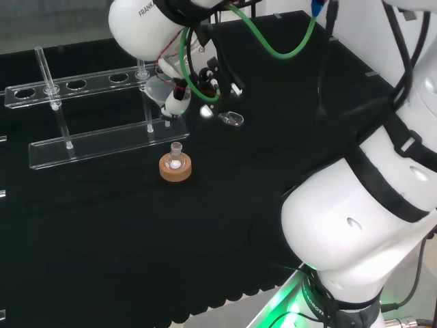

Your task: Remove the funnel from the round-bottom flask.

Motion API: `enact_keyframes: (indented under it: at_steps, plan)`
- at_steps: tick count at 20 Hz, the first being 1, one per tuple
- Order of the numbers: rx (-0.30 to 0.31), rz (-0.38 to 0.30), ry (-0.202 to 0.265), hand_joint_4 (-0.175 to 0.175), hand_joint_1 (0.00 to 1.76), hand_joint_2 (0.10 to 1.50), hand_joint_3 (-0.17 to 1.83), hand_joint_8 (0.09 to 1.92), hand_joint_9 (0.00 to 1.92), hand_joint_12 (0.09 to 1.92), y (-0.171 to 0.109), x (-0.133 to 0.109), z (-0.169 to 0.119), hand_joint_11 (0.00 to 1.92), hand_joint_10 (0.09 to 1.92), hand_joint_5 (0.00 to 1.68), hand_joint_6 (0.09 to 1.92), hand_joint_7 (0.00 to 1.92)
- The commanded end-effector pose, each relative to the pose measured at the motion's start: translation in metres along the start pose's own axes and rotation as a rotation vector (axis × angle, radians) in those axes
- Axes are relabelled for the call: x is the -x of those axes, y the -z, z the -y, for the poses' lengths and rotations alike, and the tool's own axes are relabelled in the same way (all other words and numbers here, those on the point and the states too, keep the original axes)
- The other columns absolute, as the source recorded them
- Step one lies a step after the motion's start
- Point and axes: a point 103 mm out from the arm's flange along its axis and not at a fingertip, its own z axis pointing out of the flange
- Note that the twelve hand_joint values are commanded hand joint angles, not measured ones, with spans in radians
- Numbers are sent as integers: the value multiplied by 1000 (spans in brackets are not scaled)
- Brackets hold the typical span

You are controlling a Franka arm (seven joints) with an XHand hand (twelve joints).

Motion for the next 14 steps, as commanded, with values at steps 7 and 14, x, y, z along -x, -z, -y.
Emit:
enact_keyframes:
  at_steps: [7,14]
  plan:
    - [50,-47,-44,5,698,829,438,671,1173,1294,37,35,5,549,404,725,627,820]
    - [40,-22,-59,-3,697,827,440,669,1156,1286,51,44,-9,571,404,701,630,768]
